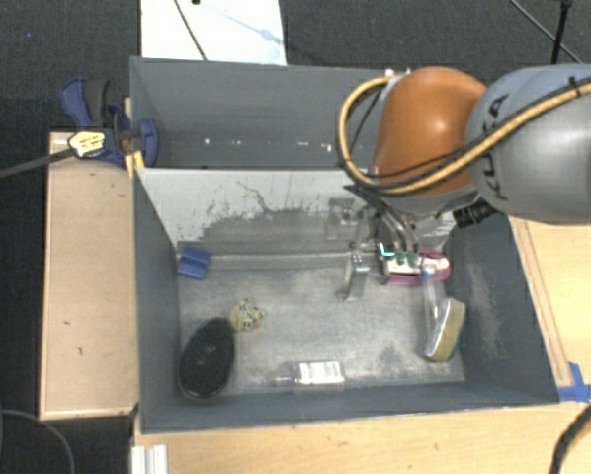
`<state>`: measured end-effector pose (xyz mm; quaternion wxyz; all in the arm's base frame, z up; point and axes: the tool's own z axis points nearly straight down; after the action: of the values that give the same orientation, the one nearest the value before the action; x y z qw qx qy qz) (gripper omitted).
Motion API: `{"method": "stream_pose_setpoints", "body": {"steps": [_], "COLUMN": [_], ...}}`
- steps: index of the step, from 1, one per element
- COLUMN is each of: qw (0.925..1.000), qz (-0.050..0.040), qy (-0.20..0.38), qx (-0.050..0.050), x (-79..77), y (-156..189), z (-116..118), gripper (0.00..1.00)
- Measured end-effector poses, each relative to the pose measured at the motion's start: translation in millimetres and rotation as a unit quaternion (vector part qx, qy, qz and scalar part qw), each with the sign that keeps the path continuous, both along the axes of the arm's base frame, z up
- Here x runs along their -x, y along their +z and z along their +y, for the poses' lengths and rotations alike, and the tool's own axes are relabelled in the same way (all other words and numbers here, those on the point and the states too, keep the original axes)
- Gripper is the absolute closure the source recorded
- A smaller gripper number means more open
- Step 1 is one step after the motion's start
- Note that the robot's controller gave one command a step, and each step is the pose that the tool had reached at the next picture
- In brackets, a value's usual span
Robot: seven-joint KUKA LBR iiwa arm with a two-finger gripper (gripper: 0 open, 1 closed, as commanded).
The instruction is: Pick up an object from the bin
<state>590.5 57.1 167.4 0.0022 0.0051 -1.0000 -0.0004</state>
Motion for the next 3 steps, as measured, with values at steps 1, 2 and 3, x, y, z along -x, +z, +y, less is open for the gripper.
{"method": "stream_pose_setpoints", "body": {"steps": [1, 2, 3], "qw": [0.9901, 0.9385, 0.7802], "qz": [-0.0006, -0.0054, -0.0038], "qy": [0.14, 0.345, 0.626], "qx": [0.0, -0.002, -0.001], "x": [7.6, 10.3, 74.9], "y": [-100, -66, -66], "z": [18, 159, 148], "gripper": [0.0, 0.0, 0.0]}}
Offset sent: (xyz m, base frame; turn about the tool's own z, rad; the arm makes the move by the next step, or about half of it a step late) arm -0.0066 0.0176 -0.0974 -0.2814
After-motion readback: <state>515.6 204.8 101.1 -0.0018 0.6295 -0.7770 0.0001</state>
